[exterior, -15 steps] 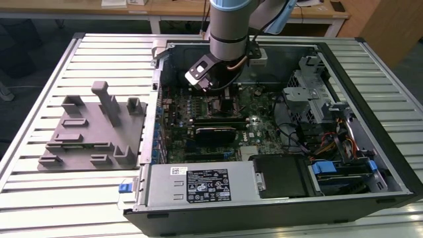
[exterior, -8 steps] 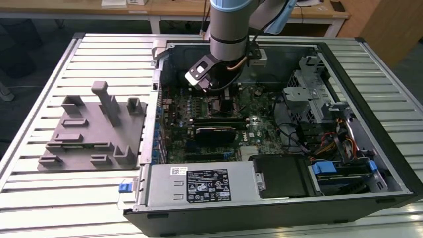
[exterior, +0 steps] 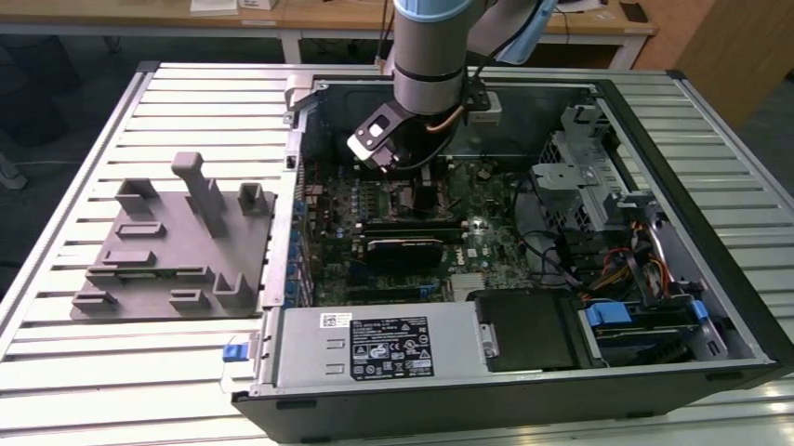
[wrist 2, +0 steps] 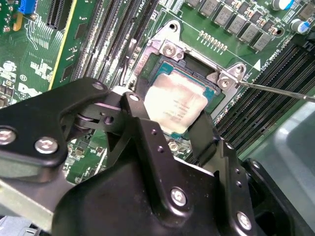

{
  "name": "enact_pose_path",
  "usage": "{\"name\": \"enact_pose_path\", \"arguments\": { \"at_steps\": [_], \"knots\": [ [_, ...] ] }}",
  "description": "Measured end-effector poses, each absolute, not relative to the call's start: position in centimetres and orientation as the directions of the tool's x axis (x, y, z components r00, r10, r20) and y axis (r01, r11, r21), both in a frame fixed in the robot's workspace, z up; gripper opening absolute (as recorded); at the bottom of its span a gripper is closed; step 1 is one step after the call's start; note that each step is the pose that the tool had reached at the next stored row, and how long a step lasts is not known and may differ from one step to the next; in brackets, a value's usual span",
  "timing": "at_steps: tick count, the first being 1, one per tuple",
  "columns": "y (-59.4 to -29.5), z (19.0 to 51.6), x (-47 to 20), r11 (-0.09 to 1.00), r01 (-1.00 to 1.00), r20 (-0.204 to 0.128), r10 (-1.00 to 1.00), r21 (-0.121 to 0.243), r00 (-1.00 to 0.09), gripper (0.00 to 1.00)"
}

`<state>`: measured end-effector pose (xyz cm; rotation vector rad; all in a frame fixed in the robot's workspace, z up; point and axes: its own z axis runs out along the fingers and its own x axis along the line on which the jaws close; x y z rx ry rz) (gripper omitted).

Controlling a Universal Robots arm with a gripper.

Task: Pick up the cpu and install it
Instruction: 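Place the cpu into insertion slot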

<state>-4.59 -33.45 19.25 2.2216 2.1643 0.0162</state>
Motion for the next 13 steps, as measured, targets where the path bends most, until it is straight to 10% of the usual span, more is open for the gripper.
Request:
{"name": "enact_pose_path", "arguments": {
  "at_steps": [13],
  "knots": [
    [-33.5,20.6,-4.6,-0.026,0.999,-0.02,0.999,0.036,0.027,0.62]
  ]
}}
